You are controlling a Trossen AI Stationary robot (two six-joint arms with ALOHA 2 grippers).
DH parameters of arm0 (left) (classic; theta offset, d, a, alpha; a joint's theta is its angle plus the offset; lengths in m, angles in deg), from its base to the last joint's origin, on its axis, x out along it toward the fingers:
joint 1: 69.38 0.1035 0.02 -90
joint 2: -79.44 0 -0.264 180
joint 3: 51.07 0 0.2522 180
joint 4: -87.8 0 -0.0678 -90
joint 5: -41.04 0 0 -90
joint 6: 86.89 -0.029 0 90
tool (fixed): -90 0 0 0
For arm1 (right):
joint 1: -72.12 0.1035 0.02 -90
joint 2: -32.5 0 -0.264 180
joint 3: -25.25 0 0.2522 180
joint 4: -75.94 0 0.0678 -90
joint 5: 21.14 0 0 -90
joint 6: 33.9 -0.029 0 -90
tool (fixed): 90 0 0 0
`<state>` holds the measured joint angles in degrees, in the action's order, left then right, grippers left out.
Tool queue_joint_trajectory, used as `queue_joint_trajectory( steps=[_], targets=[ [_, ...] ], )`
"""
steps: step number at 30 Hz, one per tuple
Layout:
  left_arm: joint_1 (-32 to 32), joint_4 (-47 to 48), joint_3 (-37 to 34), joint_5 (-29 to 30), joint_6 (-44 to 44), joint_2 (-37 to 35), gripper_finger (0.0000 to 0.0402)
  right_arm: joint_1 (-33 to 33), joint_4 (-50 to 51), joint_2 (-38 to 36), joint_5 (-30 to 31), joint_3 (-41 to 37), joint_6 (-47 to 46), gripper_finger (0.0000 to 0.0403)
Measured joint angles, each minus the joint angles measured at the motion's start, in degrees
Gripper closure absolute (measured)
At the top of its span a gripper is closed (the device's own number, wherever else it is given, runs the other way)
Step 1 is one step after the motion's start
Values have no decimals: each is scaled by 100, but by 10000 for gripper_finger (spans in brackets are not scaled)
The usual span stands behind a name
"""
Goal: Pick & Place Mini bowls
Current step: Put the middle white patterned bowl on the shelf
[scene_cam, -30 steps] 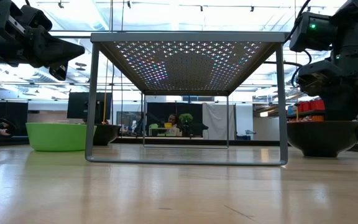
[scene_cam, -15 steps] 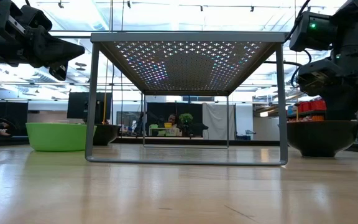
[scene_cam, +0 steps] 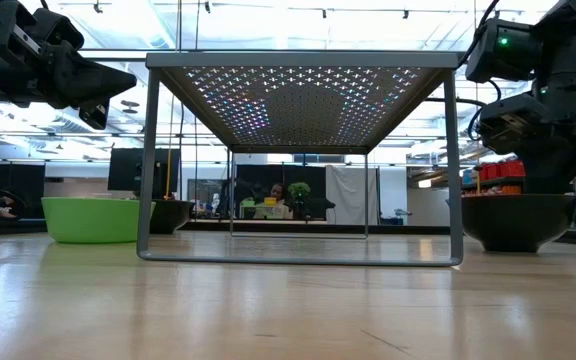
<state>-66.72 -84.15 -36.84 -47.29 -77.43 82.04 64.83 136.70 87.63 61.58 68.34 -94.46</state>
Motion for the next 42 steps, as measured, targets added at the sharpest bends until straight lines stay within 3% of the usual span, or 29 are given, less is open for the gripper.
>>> queue_joint_trajectory(
  steps=[14,42],
  targets=[
    [0,0,0,0,0,-1,387,0,-121,-81,22,0,17,403],
    [-2,0,0,0,0,0,387,-2,326,-1563,79,251,-204,402]
  ],
)
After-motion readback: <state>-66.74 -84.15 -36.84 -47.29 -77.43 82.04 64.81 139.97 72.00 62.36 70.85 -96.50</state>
